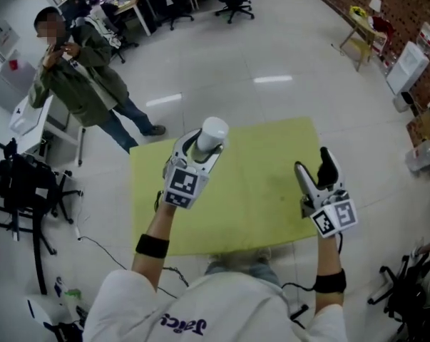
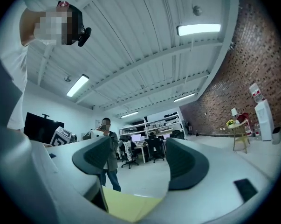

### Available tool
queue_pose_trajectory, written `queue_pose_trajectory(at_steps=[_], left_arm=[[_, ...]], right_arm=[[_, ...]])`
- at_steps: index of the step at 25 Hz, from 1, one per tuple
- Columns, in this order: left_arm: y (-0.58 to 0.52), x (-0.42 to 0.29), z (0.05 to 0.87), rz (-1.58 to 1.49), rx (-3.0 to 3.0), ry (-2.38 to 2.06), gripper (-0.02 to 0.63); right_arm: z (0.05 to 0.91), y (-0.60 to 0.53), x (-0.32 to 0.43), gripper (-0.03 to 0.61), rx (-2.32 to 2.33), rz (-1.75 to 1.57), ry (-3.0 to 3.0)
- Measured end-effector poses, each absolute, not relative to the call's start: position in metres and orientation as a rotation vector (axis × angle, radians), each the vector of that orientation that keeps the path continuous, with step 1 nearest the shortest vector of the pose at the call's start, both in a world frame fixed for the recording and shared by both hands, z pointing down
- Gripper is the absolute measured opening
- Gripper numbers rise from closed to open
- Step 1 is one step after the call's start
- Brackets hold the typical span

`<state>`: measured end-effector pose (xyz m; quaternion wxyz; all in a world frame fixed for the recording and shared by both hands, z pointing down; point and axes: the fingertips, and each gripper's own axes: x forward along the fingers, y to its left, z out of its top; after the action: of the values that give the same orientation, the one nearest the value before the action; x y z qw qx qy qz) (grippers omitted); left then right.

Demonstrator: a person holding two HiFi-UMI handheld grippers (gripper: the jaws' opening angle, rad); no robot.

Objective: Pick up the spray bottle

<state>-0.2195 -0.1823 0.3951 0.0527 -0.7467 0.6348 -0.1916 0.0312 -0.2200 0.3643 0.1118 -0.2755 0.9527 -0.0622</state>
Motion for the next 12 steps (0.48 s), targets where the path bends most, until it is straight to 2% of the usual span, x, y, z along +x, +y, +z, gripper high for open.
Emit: queue_pose_trajectory(at_steps=[7,12], left_arm=[[-0.101,-0.256,0.362,-0.428,-2.064,2.132,0.272],[-0.049,-0.275,0.358,-0.381,-1.976,2.168,0.272]], right_arm=[[0.35,-0.189,-0.016,0.387,-0.659,-0.174,2.841],[0.357,-0.166,-0.05,0.382,-0.605,-0.031,2.946]])
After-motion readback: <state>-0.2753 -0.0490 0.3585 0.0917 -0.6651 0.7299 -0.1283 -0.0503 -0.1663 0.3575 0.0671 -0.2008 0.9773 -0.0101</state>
